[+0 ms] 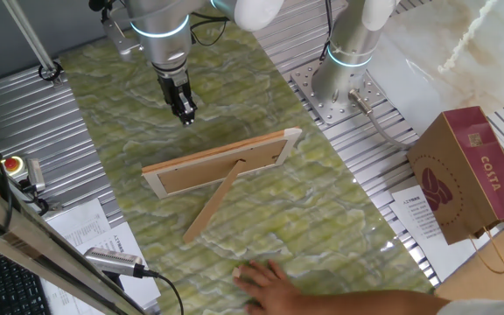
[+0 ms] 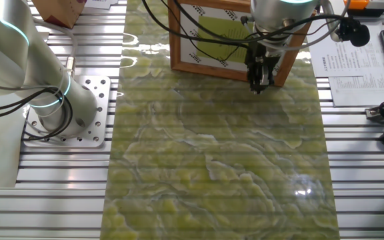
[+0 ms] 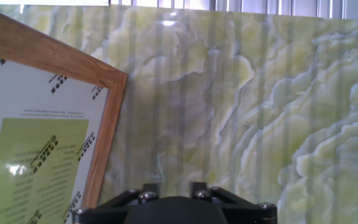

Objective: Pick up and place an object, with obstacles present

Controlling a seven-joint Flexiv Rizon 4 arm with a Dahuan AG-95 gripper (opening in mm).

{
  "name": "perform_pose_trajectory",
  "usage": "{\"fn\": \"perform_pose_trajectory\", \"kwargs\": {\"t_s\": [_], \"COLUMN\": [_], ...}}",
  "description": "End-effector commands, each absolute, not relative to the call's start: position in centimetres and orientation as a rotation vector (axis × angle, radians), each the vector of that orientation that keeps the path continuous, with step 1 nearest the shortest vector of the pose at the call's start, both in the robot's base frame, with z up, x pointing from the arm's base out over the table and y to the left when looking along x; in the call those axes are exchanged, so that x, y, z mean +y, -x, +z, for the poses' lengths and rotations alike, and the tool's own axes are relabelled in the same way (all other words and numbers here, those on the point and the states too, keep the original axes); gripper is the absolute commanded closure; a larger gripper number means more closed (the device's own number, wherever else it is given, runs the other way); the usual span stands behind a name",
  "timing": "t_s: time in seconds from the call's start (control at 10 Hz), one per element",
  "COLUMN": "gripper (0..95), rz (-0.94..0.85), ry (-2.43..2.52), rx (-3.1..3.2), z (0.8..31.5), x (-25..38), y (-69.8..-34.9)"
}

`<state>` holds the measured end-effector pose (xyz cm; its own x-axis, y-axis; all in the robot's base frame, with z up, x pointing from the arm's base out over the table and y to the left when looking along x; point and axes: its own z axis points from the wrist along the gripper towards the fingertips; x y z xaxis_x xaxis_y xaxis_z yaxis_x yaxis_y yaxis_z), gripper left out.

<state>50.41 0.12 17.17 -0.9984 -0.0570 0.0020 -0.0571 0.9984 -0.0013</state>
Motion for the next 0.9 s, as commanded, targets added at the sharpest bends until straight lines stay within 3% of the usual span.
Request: {"fn": "perform_pose_trajectory", "kwargs": {"t_s": [0.1, 0.9], "gripper": [95.0, 95.0], "rz": [0.004, 0.006], "ry": [-0.091, -0.098], "rx": [-3.138, -3.135], "z": [17.18, 17.20], "x": [0.11, 0.12], "y": [-50.38, -50.41]}}
